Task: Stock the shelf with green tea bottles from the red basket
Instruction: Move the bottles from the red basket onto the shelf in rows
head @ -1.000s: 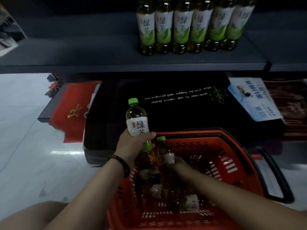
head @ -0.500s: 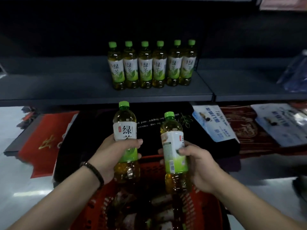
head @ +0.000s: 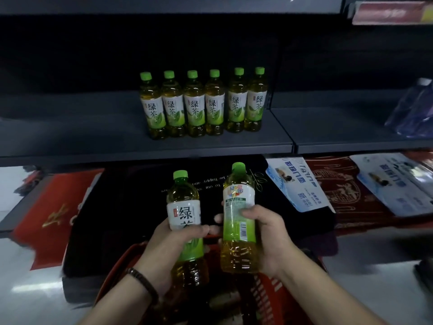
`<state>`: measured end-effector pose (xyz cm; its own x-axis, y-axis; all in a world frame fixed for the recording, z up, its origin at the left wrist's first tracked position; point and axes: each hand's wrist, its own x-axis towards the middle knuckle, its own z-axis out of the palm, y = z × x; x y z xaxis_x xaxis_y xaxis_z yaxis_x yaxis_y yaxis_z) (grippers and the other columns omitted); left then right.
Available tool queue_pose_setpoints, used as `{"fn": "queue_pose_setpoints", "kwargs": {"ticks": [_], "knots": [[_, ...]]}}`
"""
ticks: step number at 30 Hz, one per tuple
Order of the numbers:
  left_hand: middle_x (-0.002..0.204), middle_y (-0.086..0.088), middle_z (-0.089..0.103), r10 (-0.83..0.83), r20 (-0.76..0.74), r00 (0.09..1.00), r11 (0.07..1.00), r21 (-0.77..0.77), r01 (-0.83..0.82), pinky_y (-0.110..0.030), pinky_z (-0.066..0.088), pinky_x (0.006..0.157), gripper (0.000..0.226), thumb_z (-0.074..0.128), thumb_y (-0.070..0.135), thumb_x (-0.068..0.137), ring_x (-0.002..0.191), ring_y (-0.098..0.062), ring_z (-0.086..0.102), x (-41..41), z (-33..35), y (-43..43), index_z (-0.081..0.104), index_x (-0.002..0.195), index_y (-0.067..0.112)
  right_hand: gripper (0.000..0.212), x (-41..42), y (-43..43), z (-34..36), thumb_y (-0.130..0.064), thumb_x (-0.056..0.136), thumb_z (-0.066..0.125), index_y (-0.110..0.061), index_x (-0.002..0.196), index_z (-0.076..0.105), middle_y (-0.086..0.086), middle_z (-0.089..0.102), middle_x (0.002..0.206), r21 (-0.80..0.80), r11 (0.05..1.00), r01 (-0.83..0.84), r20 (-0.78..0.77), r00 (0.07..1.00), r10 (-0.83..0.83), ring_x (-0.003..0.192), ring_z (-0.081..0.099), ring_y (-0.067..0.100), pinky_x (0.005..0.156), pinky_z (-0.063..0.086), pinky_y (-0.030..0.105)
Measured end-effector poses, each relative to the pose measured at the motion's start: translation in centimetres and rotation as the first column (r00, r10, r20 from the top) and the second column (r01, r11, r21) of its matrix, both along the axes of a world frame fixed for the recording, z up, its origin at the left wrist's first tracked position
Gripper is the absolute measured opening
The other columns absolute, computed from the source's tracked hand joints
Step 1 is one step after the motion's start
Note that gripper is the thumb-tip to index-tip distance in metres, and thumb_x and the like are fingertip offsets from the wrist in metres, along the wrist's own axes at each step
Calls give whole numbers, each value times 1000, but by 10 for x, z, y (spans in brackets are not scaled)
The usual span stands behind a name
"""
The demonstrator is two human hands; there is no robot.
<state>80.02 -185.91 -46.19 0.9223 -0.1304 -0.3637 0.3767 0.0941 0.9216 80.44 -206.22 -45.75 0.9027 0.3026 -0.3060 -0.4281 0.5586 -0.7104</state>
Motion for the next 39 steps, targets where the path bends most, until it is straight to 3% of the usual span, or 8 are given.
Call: {"fn": "queue_pose_setpoints", "kwargs": {"ticks": [5,9,14,20,23,28,33,39], "knots": [[112,-22,76,19,0,1000,996,-82,-19,-52,59,91,61,89,23,64,98,-39,73,6,1,2,71,121,8,62,1,-5,3,-30,84,55,2,136,64,29,71,118,109,992,-64,6,998,64,97,73,43,79,59,45],[107,-12,81,66,-3,998,998,-9,-66,-59,58,95,64,92,30,56,99,-38,76,4,6,2,72,114,16,43,1,2,6,-16,92,74,0,130,64,27,75,118,-228,968,107,92,992,-88,100,76,41,80,64,47],[103,-11,80,59,-12,998,998,-21,-59,-53,60,89,56,89,28,60,82,-32,79,2,14,3,71,111,12,35,-7,9,5,-20,78,92,-11,106,74,6,78,86,-477,859,188,199,975,-103,85,76,26,76,61,39],[93,-8,80,24,11,1000,1000,-15,-24,-44,62,77,54,90,24,64,77,-29,76,2,17,5,70,111,7,34,-6,9,1,-26,83,87,-9,109,71,12,78,94,-408,909,85,165,986,-19,87,76,30,74,61,39],[104,-11,81,11,23,1000,1000,-9,-11,-53,62,90,58,92,25,65,83,-32,78,3,16,6,70,116,10,40,0,8,-1,-22,78,78,-6,114,71,14,77,97,-335,941,42,133,991,3,82,73,27,70,60,36],[96,-10,82,19,49,999,999,-40,-17,-50,62,87,46,83,14,73,82,-32,76,6,22,5,69,117,12,67,10,13,2,-17,78,85,-9,139,57,16,77,121,-375,925,50,190,981,24,108,76,36,93,61,52],[120,-10,79,-23,63,998,996,-90,28,-54,62,92,54,83,12,83,109,-35,77,17,30,26,63,132,24,58,13,19,10,-10,86,82,-11,139,58,17,76,124,-396,914,92,255,967,13,113,74,40,103,54,64],[120,-4,80,0,166,986,1000,27,-5,-51,57,103,49,84,11,83,112,-26,76,39,51,70,70,128,24,42,46,48,42,-13,87,84,-14,127,71,13,78,118,-509,842,179,379,925,33,108,77,31,100,59,55]]}}
